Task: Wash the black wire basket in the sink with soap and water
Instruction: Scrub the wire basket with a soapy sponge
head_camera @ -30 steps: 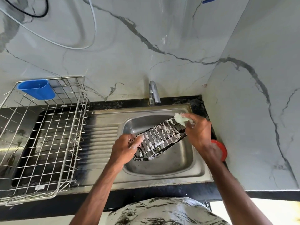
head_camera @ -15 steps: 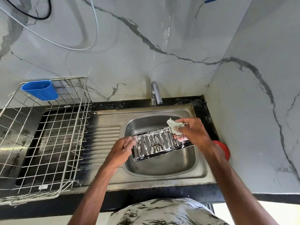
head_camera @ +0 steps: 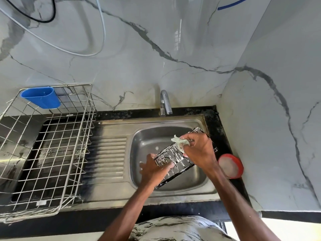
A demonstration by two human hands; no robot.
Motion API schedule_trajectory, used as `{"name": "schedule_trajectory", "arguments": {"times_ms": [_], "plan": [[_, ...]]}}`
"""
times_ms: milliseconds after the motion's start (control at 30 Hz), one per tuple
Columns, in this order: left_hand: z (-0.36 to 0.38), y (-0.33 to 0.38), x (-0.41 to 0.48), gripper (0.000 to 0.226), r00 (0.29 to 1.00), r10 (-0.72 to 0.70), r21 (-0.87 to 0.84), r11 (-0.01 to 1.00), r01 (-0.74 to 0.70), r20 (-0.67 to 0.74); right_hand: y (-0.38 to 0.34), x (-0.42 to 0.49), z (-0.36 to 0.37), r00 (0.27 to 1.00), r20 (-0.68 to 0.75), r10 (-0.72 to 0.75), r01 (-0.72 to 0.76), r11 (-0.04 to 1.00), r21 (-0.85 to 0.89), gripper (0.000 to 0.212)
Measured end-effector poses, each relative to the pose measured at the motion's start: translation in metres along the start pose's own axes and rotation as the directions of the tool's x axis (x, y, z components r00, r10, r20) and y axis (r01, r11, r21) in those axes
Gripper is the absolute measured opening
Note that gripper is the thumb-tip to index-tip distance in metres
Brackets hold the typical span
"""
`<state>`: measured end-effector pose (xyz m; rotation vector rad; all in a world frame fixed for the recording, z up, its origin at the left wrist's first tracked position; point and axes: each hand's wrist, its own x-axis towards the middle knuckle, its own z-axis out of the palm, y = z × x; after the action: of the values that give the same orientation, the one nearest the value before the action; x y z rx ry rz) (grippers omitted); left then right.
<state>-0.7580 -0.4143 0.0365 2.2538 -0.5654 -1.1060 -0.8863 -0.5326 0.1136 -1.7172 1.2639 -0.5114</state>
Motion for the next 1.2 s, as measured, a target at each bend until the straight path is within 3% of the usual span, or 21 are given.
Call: {"name": "schedule_trajectory", "arguments": {"times_ms": [133, 333, 433, 567, 667, 767, 867, 1033, 1133, 1200], "plan": [[-0.002, 0.001, 0.000, 0.074, 0.999, -0.027, -0.221, 0.975, 0.031, 0.021, -0.001, 0.001, -0.001, 0.999, 0.036, -0.013, 0.013, 1.000, -0.007, 0.029], [-0.009, -0.004, 0.000, 0.086, 0.999, -0.003, -0.290, 0.957, -0.011, -0.048, -0.008, 0.008, -0.012, 0.971, 0.234, -0.051, 0.068, 0.996, -0.065, 0.031], [-0.013, -0.002, -0.001, 0.076, 0.997, 0.027, -0.265, 0.963, -0.046, -0.075, -0.008, 0.005, -0.019, 0.959, 0.274, -0.073, 0.091, 0.995, -0.052, 0.033], [-0.014, 0.001, 0.001, 0.060, 0.985, 0.125, -0.197, 0.969, -0.146, -0.117, -0.007, -0.002, -0.028, 0.971, 0.219, -0.096, 0.111, 0.992, -0.056, 0.030], [-0.015, 0.001, 0.003, 0.063, 0.986, 0.128, -0.145, 0.979, -0.144, -0.110, -0.012, -0.008, -0.040, 0.983, 0.084, -0.161, 0.169, 0.981, -0.095, 0.027], [-0.017, -0.005, 0.003, 0.072, 0.987, 0.094, -0.097, 0.989, -0.107, -0.128, -0.012, -0.007, -0.042, 0.943, -0.031, -0.331, 0.316, 0.923, -0.220, 0.032], [-0.019, -0.011, 0.001, 0.080, 0.987, 0.084, -0.086, 0.992, -0.097, -0.138, 0.011, 0.001, -0.023, 0.897, -0.051, -0.439, 0.382, 0.827, -0.413, 0.042], [-0.022, -0.015, -0.006, 0.088, 0.993, 0.036, -0.126, 0.991, -0.051, -0.112, 0.035, -0.011, 0.008, 0.783, -0.081, -0.616, 0.529, 0.729, -0.434, 0.054], [-0.024, -0.014, -0.012, 0.084, 0.996, -0.005, -0.192, 0.981, -0.011, -0.085, 0.038, -0.034, 0.032, 0.718, 0.104, -0.688, 0.657, 0.621, -0.428, 0.049], [-0.024, -0.013, -0.015, 0.083, 0.998, -0.002, -0.226, 0.974, -0.012, -0.065, 0.044, -0.049, 0.044, 0.713, 0.228, -0.663, 0.685, 0.589, -0.429, 0.055]]}}
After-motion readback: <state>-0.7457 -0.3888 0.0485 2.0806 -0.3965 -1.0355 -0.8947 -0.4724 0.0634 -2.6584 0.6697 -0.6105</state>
